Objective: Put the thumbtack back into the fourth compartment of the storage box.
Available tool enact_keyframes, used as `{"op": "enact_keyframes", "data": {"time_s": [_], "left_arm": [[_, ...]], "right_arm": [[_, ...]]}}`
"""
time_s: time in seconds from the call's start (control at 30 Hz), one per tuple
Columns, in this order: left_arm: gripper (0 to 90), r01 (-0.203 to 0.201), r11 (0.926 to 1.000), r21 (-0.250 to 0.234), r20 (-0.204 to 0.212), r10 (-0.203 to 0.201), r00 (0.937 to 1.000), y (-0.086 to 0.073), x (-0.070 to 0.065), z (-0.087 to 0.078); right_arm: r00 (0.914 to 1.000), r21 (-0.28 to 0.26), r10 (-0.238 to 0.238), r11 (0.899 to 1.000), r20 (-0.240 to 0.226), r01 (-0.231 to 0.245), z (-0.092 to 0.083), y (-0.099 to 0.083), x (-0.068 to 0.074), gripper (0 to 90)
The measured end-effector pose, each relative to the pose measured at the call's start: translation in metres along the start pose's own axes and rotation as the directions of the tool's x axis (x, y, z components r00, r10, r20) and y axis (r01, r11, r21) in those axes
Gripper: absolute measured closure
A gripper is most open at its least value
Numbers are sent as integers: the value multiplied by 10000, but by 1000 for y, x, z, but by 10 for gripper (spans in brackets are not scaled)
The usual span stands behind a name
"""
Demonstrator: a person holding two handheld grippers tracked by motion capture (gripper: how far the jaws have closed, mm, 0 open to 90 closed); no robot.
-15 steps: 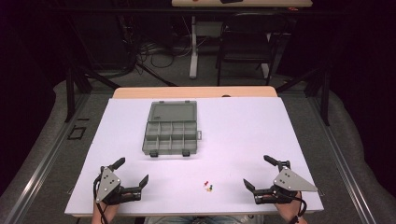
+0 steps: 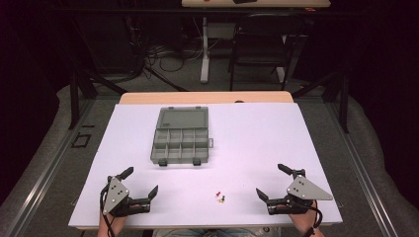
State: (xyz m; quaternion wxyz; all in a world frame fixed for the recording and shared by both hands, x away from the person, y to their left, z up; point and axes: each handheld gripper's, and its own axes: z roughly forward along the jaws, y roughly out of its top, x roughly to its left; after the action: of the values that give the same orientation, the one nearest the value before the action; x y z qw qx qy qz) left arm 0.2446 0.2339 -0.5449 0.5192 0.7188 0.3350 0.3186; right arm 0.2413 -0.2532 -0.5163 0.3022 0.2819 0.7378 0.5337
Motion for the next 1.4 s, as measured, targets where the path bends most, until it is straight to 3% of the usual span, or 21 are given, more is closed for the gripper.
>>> {"op": "enact_keyframes", "data": {"time_s": [0.17,0.63,0.77,1.0,1.4], "left_arm": [[1,48,10000,27,-41,-47,10000,0,1,0],[1,66,9999,116,-93,-65,9999,-1,2,0],[1,85,9999,94,-117,-84,9999,-1,1,-1],[1,105,9999,90,-133,-103,9999,-1,1,-1],[1,123,9999,84,-155,-121,9998,-1,1,-1]], "right_arm": [[10000,378,49,9993,-15,-49,7,2,-1,0],[9966,1629,121,9866,-811,13,40,10,-3,0],[9913,2117,188,9773,-1303,93,51,11,-1,0],[9847,2523,133,9671,-1739,315,64,15,4,0],[9631,3355,-5,9373,-2692,943,88,21,19,0]]}}
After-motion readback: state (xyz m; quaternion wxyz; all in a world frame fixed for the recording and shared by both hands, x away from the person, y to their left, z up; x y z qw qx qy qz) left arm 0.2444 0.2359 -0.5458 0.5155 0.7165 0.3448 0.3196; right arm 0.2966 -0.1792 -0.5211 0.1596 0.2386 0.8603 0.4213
